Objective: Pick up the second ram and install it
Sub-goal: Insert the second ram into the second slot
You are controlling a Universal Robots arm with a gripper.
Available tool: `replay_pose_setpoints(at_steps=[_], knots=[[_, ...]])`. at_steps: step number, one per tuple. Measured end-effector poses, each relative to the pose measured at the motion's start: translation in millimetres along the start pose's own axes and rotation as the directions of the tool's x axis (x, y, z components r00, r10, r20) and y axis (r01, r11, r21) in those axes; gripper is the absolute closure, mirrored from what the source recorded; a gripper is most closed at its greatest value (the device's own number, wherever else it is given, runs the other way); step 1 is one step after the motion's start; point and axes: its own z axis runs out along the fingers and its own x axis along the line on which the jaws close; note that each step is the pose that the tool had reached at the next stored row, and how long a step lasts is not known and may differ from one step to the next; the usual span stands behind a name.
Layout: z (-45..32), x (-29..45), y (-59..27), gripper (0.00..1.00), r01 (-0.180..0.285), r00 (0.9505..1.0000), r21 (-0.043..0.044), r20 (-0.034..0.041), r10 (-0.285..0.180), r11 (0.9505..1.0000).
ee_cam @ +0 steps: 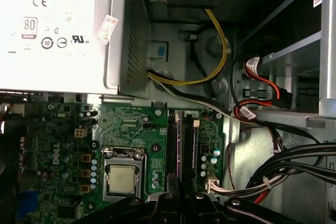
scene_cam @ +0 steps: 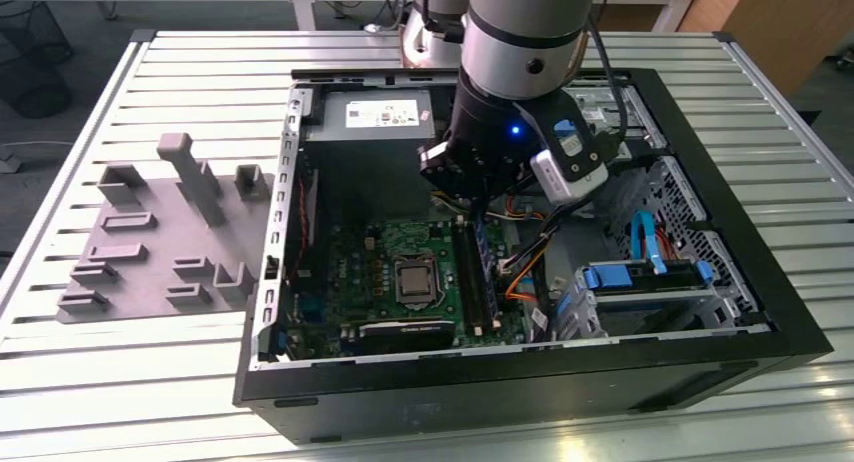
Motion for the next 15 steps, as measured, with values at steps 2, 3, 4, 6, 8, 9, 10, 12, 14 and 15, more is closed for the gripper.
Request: replay_pose_setpoints(at_steps=[2,3,4,6,8,9,10,12,14,15], knots=[[0.0,0.0,0.0,0.86,0.0,1.0,0.0001,0.0,0.0,1.0],[0.0,0.0,0.0,0.86,0.0,1.0,0.0001,-0.0001,0.0,1.0],[0.0,0.0,0.0,0.86,0.0,1.0,0.0001,0.0,0.0,1.0],[0.8,-0.1,0.0,0.86,0.0,1.0,0.0017,0.0,0.0,1.0],[2.2,0.0,-0.1,0.86,0.0,1.0,0.0062,-0.0001,0.0,1.0],[3.5,0.0,-0.1,0.86,0.0,1.0,0.0069,-0.0002,0.0,1.0],[4.9,0.0,-0.1,0.86,-0.001,1.0,0.0071,-0.0002,0.001,1.0],[7.8,-0.1,-0.2,0.86,-0.002,1.0,0.0071,-0.0001,0.002,1.0],[9.2,0.0,-1.1,0.86,-0.003,1.0,0.0073,-0.0002,0.003,1.0],[9.5,0.0,-2.3,0.86,-0.003,1.0,0.007,-0.0003,0.003,1.0]])
